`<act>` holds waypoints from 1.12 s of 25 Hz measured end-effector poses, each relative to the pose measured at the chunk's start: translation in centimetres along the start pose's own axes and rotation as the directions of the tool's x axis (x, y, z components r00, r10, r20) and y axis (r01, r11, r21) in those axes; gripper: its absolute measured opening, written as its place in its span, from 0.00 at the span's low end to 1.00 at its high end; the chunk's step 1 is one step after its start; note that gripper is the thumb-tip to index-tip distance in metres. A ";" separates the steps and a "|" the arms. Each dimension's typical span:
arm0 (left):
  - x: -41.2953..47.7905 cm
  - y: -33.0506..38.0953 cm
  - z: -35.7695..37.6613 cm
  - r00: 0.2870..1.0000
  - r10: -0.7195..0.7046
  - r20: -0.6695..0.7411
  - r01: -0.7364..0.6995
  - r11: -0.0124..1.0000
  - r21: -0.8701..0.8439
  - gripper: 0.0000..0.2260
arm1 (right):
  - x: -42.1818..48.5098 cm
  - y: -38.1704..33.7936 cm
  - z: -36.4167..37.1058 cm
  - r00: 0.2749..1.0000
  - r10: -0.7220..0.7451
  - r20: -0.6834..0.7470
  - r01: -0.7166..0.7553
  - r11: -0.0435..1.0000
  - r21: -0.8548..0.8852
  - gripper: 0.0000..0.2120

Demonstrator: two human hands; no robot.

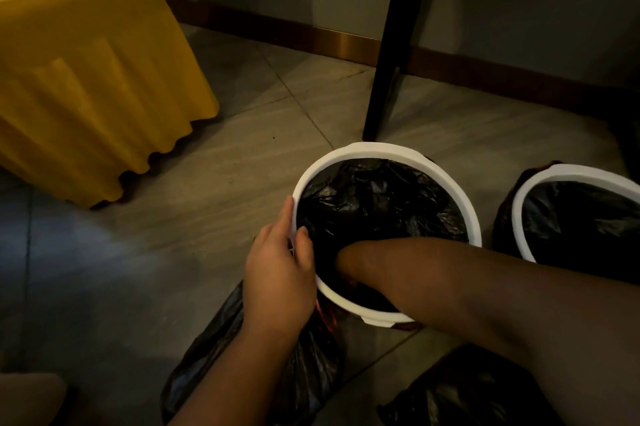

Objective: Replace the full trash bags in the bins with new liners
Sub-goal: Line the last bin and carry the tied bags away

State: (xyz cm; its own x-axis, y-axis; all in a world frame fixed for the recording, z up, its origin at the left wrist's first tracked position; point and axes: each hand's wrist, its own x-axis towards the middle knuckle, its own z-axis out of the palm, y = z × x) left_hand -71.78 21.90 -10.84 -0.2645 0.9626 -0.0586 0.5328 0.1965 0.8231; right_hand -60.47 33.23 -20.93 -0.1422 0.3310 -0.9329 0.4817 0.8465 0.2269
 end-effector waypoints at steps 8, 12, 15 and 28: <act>0.5 0.5 -0.9 0.998 0.052 0.047 -0.056 0.995 0.084 0.24 | -9.7 1.9 -0.2 0.995 0.014 -0.102 0.054 0.771 0.634 0.15; 1.1 0.6 -1.4 0.998 0.064 0.011 -0.064 0.998 0.003 0.20 | -13.5 8.2 -0.8 0.931 0.088 -0.354 0.212 0.659 0.722 0.20; 1.4 0.8 -1.4 0.999 0.040 -0.005 -0.041 0.998 -0.045 0.19 | -11.7 8.8 -2.5 0.905 0.133 -0.405 0.206 0.696 0.688 0.23; 1.9 0.3 -1.4 0.997 0.029 0.071 -0.018 0.988 -0.154 0.18 | -8.1 5.9 -3.1 0.944 0.084 -0.318 0.109 0.833 0.543 0.19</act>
State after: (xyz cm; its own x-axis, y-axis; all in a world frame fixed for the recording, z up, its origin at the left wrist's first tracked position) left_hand -73.21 23.49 -9.93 -0.1910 0.9788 -0.0743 0.4072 0.1479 0.9013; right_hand -59.18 36.88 -11.19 -0.3693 0.5161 -0.7728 0.8550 0.5145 -0.0651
